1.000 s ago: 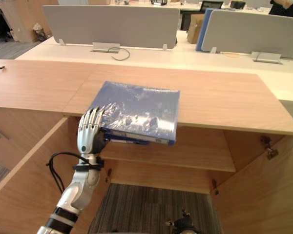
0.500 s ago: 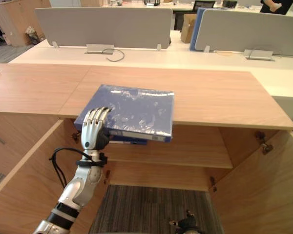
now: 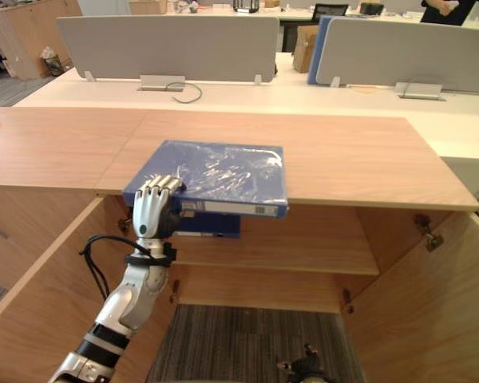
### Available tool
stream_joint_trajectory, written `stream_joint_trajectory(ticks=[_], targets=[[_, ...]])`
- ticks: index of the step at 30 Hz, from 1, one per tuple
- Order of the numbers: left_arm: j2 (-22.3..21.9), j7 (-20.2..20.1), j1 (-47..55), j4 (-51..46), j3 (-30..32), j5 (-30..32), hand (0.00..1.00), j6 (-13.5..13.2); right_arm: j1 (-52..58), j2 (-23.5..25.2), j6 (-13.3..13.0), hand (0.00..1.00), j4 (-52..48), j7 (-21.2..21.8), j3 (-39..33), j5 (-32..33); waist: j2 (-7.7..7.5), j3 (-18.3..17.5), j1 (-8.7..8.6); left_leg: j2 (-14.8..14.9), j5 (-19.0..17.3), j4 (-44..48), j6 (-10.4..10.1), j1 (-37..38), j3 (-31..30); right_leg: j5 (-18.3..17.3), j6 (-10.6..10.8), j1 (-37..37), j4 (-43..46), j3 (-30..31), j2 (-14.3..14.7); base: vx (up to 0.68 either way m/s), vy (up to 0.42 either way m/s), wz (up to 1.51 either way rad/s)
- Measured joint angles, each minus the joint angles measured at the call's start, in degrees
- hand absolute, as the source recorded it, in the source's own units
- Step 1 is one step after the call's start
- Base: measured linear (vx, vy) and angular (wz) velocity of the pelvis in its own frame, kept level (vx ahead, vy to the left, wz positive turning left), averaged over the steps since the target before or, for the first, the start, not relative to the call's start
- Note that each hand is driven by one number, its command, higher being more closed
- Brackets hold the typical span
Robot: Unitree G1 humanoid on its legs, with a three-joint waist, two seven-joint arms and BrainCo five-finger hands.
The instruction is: Walk over to the cabinet, pick up the folder, carry it to the office cabinet, place the folder inside the office cabinet, then close the office cabinet door
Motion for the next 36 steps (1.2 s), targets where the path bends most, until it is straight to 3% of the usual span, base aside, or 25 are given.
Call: stream_joint_trajectory(ticks=[7, 10, 13, 16, 18, 19, 21, 24, 28, 36], targets=[[-0.31, -0.4, 0.56, -5.78, -1.34, -1.97, 1.0, 0.11, 0.77, 0.1, -0.01, 0.0, 0.14, -0.07, -1.72, 0.71, -0.04, -0.17, -0.06, -0.03, 0.0, 0.01, 0.0, -0.01, -0.01, 0.06, 0.09, -0.04, 0.1, 0.13, -0.11, 0.0, 0.0, -0.01], [-3.86, -1.16, 2.68, -14.96, -4.04, -7.4, 1.0, -0.24, -1.14, 1.0, 0.33, 0.0, 0.25, -1.33, -1.68, 7.37, -0.02, -0.25, 1.42, -0.03, -0.01, 0.0, -0.01, -0.1, -0.43, 0.45, 0.72, -1.26, 0.64, 2.06, -0.48, -0.02, 0.021, -0.26], [-7.15, -3.04, 5.23, -20.37, -6.98, -17.66, 1.0, -4.98, -3.23, 2.86, 0.08, 0.0, -3.02, -4.22, -0.22, 15.33, 0.14, -0.37, 1.53, -0.03, -0.02, 0.01, 0.01, -0.1, -0.7, 0.48, 0.77, -1.4, 1.07, 2.2, -0.6, -0.04, 0.039, -0.02], [-7.15, -6.23, 13.08, -29.71, -3.53, -31.34, 1.0, -10.15, 0.1, 2.5, -0.18, 0.0, -18.23, -4.42, 1.54, 21.32, 0.88, -0.78, 1.71, 0.24, -0.01, 0.01, 0.02, -0.08, -0.48, 0.45, 0.76, -1.97, 2.06, 2.51, -0.48, -0.05, 0.026, -0.03], [-7.08, -10.14, 16.56, -33.02, 5.3, -49.75, 1.0, -14.34, 2.45, 1.27, -2.57, 0.0, -27.33, -3.4, 0.56, 31.97, 1.18, -0.89, 2.0, 0.53, -0.06, -0.02, 0.05, -0.1, -0.62, 0.33, 0.78, -2.39, 2.69, 2.69, -0.34, -0.08, 0.03, -0.04], [-7.2, -11.21, 17.43, -33.64, 7.98, -54.49, 1.0, -15.14, 3.17, 1.24, -3.18, 0.0, -29.37, -3.0, 0.08, 34.45, 1.19, -0.89, 1.97, 0.59, -0.1, -0.02, 0.06, -0.09, -0.7, 0.27, 0.76, -2.46, 2.84, 2.73, -0.31, -0.09, 0.027, -0.02], [-8.33, -15.62, 20.74, -35.27, 15.86, -71.48, 1.0, -18.04, 6.62, 1.27, -5.61, 0.0, -36.03, 0.05, -0.34, 44.34, 1.15, -0.86, 1.92, 0.66, -0.48, -0.25, -0.24, -0.11, -0.84, -0.15, 0.64, -2.98, 3.75, 2.92, -0.39, -0.08, 0.031, -0.02], [-10.32, -20.3, 25.53, -37.18, 21.35, -90.12, 1.0, -21.24, 11.73, 3.23, -7.66, 0.0, -44.11, 4.76, -2.17, 54.79, 0.97, -0.76, 1.99, 0.55, -0.59, -0.27, -0.15, -0.12, -0.87, -0.22, 0.63, -3.17, 3.92, 3.0, -0.57, -0.05, 0.027, -0.01], [-12.46, -20.49, 29.06, -38.72, 21.26, -90.57, 1.0, -21.24, 14.81, 5.22, -9.08, 0.0, -53.78, 4.15, -2.22, 56.51, 0.95, -0.7, 1.78, 0.51, -0.62, -0.25, -0.18, -0.1, -0.67, -0.23, 0.61, -3.34, 3.84, 3.31, -0.62, -0.02, 0.015, -0.04], [-16.08, -21.2, 33.95, -39.36, 21.26, -88.59, 1.0, -18.37, 16.89, 5.85, -10.03, 0.0, -78.75, 2.91, -2.52, 48.4, 0.87, -0.66, 1.31, 0.73, -0.72, 0.04, -0.11, 0.19, 0.21, 0.01, 0.9, -3.63, 3.55, 4.58, -0.33, 0.01, 0.001, -0.08]])
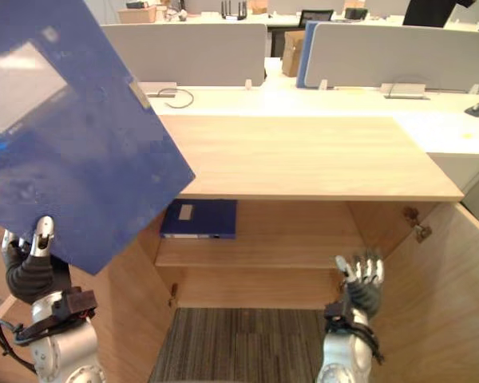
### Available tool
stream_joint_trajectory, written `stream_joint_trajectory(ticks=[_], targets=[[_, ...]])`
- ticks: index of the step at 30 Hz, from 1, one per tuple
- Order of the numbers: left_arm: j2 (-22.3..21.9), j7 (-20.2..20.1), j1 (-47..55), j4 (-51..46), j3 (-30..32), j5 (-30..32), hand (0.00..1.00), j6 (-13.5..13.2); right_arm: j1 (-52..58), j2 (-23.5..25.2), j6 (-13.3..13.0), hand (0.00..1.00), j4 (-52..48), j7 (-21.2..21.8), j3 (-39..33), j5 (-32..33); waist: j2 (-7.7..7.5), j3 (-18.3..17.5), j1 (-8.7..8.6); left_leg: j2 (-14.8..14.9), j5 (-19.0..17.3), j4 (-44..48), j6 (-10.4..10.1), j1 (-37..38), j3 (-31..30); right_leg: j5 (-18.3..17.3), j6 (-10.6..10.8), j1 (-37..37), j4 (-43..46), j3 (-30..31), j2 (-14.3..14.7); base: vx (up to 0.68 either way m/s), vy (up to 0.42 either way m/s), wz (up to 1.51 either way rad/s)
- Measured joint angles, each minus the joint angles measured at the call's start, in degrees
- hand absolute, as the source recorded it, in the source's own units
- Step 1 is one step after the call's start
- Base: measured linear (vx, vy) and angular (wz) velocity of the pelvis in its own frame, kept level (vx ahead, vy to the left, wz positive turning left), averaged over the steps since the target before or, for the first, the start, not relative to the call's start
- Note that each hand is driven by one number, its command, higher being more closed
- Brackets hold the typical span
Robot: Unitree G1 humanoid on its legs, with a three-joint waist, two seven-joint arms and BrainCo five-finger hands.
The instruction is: Walk over to the cabinet, pick up the folder, carry it to the office cabinet, place the folder inside the office cabinet, then close the office cabinet door
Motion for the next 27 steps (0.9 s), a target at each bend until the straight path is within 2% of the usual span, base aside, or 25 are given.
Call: stream_joint_trajectory(ticks=[3, 6, 10, 14, 16, 21, 27], targets=[[-0.02, -1.16, -0.03, 0.01, 0.17, 0.0, 1.0, 0.33, -1.14, -0.26, -0.25, 0.0, -6.68, 0.16, 0.01, -3.12, 0.12, 0.29, 0.09, -0.05, -0.31, 0.04, 0.06, 0.03, 0.07, -0.02, 0.01, 0.0, -0.12, 0.14, -0.03, 0.0, 0.006, -0.03], [-0.02, -2.66, -0.32, 0.39, 0.23, 0.2, 1.0, 0.72, -8.3, -1.14, -0.67, 0.0, -11.74, 0.86, 0.13, -8.22, 0.1, 1.16, 0.11, -0.01, -0.65, 0.06, 0.0, 0.6, 0.5, -0.02, 0.01, 0.04, 0.01, 1.05, -0.01, -0.03, 0.021, -0.12], [0.22, -5.56, -3.27, 3.97, 0.29, 1.15, 1.0, 0.92, -18.74, -5.0, -0.74, 0.0, -11.23, 4.28, 2.33, -10.31, 0.12, 1.31, 0.78, -0.07, -0.68, 0.08, 0.04, 0.66, 0.59, -0.02, 0.02, 0.03, 0.05, 1.18, -0.06, -0.01, 0.005, -0.02], [0.29, -7.88, -4.79, 6.69, -0.02, 1.9, 1.0, 1.1, -30.16, -11.29, 0.08, 0.0, -5.23, 8.43, 8.85, -13.17, 0.07, 1.34, 1.06, -0.06, -0.67, 0.11, 0.06, 0.66, 0.39, -0.01, 0.02, 0.1, 0.0, 1.18, -0.01, 0.0, 0.0, 0.0], [0.31, -8.35, -4.81, 7.07, -0.3, 1.91, 1.0, 1.16, -33.2, -12.75, 0.66, 0.0, -2.35, 9.62, 10.44, -13.98, 0.04, 1.37, 1.34, -0.06, -0.67, 0.11, 0.07, 0.66, 0.23, -0.01, 0.02, 0.16, 0.0, 1.14, -0.01, 0.0, 0.0, 0.0], [0.46, -9.0, -5.48, 8.61, -1.9, 1.78, 1.0, 1.14, -41.78, -17.06, 2.75, 0.0, 8.76, 12.0, 17.22, -9.56, 0.0, 1.43, 2.8, -0.08, -0.61, 0.12, 0.16, 0.72, -0.21, -0.03, 0.02, 0.5, 0.04, 0.72, 0.0, -0.02, 0.009, 0.03], [1.79, -9.73, -5.58, 10.1, -3.32, 0.75, 1.0, 1.14, -49.84, -20.11, 3.82, 0.0, 15.21, 13.64, 23.15, -9.13, -0.39, 1.68, 3.15, -0.18, -0.43, 0.12, 0.35, 0.8, -0.8, -0.08, 0.05, 0.82, 0.22, -0.05, -0.09, -0.02, 0.011, 0.05]])
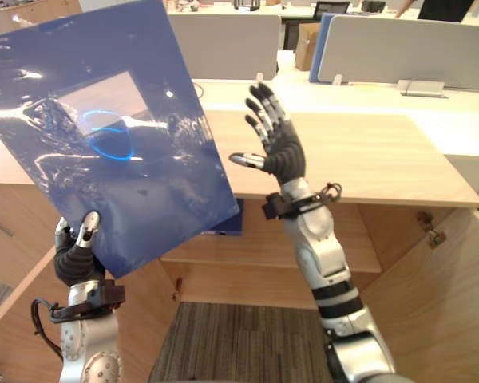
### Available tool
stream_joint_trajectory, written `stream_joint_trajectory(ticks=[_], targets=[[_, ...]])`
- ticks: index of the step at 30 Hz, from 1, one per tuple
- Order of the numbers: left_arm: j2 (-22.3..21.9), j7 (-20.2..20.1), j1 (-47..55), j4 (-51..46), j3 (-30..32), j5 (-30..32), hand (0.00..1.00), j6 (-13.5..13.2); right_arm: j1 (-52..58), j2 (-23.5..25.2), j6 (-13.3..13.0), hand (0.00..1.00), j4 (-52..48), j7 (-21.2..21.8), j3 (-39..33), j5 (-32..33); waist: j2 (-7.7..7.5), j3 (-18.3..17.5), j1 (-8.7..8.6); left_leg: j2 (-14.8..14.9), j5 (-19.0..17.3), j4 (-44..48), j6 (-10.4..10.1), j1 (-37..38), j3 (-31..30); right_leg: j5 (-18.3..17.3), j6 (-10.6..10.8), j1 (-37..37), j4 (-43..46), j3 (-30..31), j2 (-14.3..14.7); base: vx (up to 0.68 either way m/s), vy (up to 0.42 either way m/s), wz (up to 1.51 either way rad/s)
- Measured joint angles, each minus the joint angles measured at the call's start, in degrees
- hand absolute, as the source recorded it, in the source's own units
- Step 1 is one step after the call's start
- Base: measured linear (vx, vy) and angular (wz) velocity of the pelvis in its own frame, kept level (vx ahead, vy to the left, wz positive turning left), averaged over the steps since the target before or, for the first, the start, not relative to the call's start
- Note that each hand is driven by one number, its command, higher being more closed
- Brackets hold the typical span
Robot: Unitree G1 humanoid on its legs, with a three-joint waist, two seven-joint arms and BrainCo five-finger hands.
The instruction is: Walk over to the cabinet, pick up the folder, carry it to the office cabinet, place the folder inside the office cabinet, then close the office cabinet door
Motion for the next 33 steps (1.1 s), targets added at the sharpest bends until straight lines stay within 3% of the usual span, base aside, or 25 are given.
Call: stream_joint_trajectory(ticks=[9, 15, 22, 27, 29, 33], targets=[[0.83, -0.01, -0.06, 0.11, -2.09, -0.4, 1.0, -0.04, -7.0, -2.64, 0.75, 0.0, 7.45, 1.65, 8.69, 1.1, -0.53, 0.4, 0.4, -0.12, 0.37, -0.02, 0.1, 0.0, -0.87, -0.09, 0.05, 0.36, 0.26, -0.64, -0.08, -0.03, 0.016, 0.05], [0.95, 0.02, -0.05, 0.11, -1.71, -2.1, 1.0, -2.3, -14.53, -9.44, 0.79, 0.0, 7.46, 3.78, 14.74, 1.55, -0.65, 0.47, 0.76, -0.12, 0.59, -0.03, 0.08, 0.0, -1.26, -0.09, 0.05, 0.59, 0.25, -1.31, -0.06, -0.02, 0.011, 0.04], [2.09, 0.84, 0.03, 0.11, -1.71, -2.42, 1.0, -2.78, -17.64, -13.09, 0.68, 0.0, 9.19, 5.06, 19.22, 6.46, -0.66, 0.46, 1.11, -0.04, 0.76, -0.05, 0.06, 0.0, -1.28, -0.09, 0.03, 0.55, 0.34, -1.35, -0.01, 0.0, 0.003, 0.0], [3.17, 1.54, 0.48, 0.11, -1.71, -2.69, 1.0, -2.78, -19.38, -16.86, 1.3, 0.0, 10.33, 6.87, 25.35, 16.19, -0.69, 0.43, 1.81, -0.01, 0.79, -0.06, 0.02, -0.15, -1.34, -0.09, 0.02, 0.53, 0.22, -1.44, 0.04, 0.0, 0.0, 0.0], [3.81, 1.5, 0.64, 0.1, -1.71, -2.29, 1.0, -3.0, -20.31, -19.38, 3.9, 0.0, 10.63, 10.82, 31.24, 18.36, -0.74, 0.35, 1.98, 0.02, 0.82, -0.06, -0.03, -0.21, -1.41, -0.1, 0.02, 0.54, 0.17, -1.53, 0.09, 0.0, 0.0, 0.0], [7.79, 1.5, 1.0, 0.08, -1.6, -2.1, 1.0, -3.32, -19.57, -22.66, 7.98, 0.0, 11.57, 14.64, 37.84, 20.33, -0.77, 0.33, 2.35, 0.09, 1.0, -0.06, -0.19, -0.68, -1.86, -0.12, -0.03, 0.32, 0.17, -1.92, 0.21, -0.02, 0.008, 0.06]])
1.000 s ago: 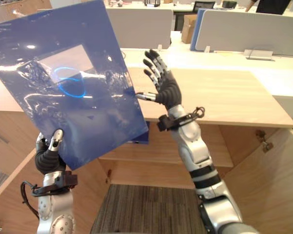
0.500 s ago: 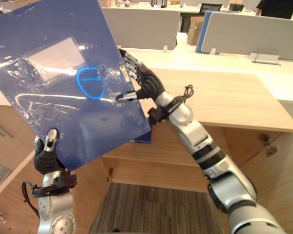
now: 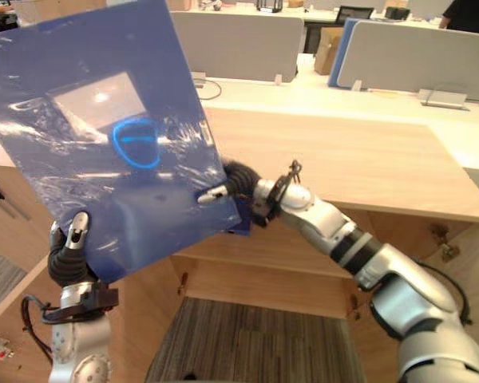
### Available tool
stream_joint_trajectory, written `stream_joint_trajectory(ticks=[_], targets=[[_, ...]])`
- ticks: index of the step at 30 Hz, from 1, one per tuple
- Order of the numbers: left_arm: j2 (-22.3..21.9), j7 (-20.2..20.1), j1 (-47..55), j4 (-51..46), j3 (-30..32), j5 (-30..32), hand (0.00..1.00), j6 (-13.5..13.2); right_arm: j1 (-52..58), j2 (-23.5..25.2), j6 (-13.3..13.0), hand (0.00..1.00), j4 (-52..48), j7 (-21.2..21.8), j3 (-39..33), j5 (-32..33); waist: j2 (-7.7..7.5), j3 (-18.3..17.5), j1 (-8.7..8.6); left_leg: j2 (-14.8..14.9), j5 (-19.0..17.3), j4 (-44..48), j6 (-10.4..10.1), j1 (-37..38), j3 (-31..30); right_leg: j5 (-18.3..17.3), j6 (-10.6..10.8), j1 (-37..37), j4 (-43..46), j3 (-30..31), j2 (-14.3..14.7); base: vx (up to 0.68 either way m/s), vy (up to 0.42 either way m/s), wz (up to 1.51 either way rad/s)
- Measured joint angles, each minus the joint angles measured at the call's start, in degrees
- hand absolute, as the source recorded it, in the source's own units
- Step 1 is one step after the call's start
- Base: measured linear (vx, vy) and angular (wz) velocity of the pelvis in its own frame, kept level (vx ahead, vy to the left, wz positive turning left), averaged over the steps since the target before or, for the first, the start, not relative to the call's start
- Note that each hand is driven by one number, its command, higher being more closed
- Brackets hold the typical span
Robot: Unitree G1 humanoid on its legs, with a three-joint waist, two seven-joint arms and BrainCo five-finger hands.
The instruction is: Walk over to the cabinet, pick up the folder, carry it to the office cabinet, place the folder inside the office cabinet, then close the office cabinet door
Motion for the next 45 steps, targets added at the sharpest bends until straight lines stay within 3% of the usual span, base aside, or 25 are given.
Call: stream_joint_trajectory(ticks=[6, 9, 10, 16, 17, 24, 38, 41, 45], targets=[[0.8, -0.27, -0.01, 0.0, -0.23, -0.83, 1.0, 0.07, 2.54, 0.05, 0.38, 0.0, 0.0, 2.03, -0.4, 1.29, 0.04, -0.52, 0.15, 0.01, 0.28, 0.01, -0.01, -0.4, -0.15, -0.01, -0.03, -0.49, 0.28, 0.01, -0.01, 0.0, 0.0, 0.0], [0.8, -0.3, 0.0, 0.0, -0.32, -2.46, 1.0, 0.1, 6.02, 4.05, -0.87, 0.0, 1.1, 2.01, -4.66, 1.2, 0.12, -1.11, 0.16, 0.04, 0.4, 0.01, 0.02, -0.41, -0.17, -0.06, -0.1, -0.62, 0.47, 0.04, -0.04, 0.0, 0.0, 0.0], [0.8, -0.3, 0.0, 0.0, -0.32, -2.64, 1.0, 0.1, 6.64, 5.39, -1.38, 1.0, 2.12, 1.99, -5.31, 1.2, 0.11, -1.39, 0.16, 0.04, 0.43, 0.01, 0.02, -0.42, -0.18, -0.09, -0.15, -0.64, 0.5, 0.04, -0.04, 0.0, 0.0, 0.0], [0.83, -0.3, 0.06, 0.02, -0.16, -4.52, 1.0, 0.11, 7.54, 8.53, -2.81, 1.0, 4.18, 1.58, -6.81, 1.16, 0.11, -1.86, 0.72, 0.04, 0.67, 0.01, 0.08, -0.41, -0.36, -0.18, -0.3, -0.69, 0.57, 0.05, -0.11, 0.0, 0.0, 0.0], [0.84, -0.3, 0.11, 0.02, -0.15, -5.01, 0.0, 0.11, 7.53, 8.6, -3.17, 1.0, 4.18, 1.57, -6.82, 1.14, 0.1, -1.88, 0.81, 0.04, 0.69, 0.01, 0.1, -0.42, -0.37, -0.19, -0.32, -0.69, 0.56, 0.04, -0.12, 0.0, 0.0, 0.0], [0.61, -1.19, 0.25, 0.0, -0.6, -6.85, 0.0, 0.11, 7.53, 8.82, -3.57, 1.0, 4.76, -0.26, -6.96, -1.51, 0.1, -2.05, 0.82, 0.03, 0.71, 0.01, 0.08, -0.53, -0.45, -0.18, -0.31, -0.69, 0.56, 0.0, -0.09, 0.0, 0.0, 0.0], [-0.65, -2.94, 2.2, -0.06, -0.49, -7.05, 0.0, 0.82, 9.95, 10.19, -3.46, 1.0, 3.47, -0.18, -12.14, -15.31, 0.03, -2.88, 0.18, 0.08, 0.74, 0.0, 0.09, -0.53, -0.54, -0.16, -0.3, -0.69, 0.57, 0.0, -0.05, 0.0, 0.0, 0.0], [-1.87, -4.35, 3.1, 0.48, -0.19, -7.04, 0.0, 1.32, 12.32, 9.63, -2.91, 1.0, -1.43, -0.14, -15.58, -20.32, -0.08, -2.93, 0.11, 0.07, 0.74, -0.01, 0.1, -0.54, -0.53, -0.05, -0.12, -0.71, 0.53, 0.01, -0.07, 0.0, 0.0, 0.0], [-4.19, -6.58, 3.04, 7.24, 0.43, -7.82, 0.0, 2.05, 17.26, 7.8, -3.62, 1.0, -12.5, -1.71, -24.92, -34.11, -0.22, -3.03, -0.4, 0.06, 0.74, -0.02, 0.1, -0.53, -0.5, -0.03, -0.09, -0.72, 0.56, 0.05, -0.08, 0.0, 0.0, 0.0]])
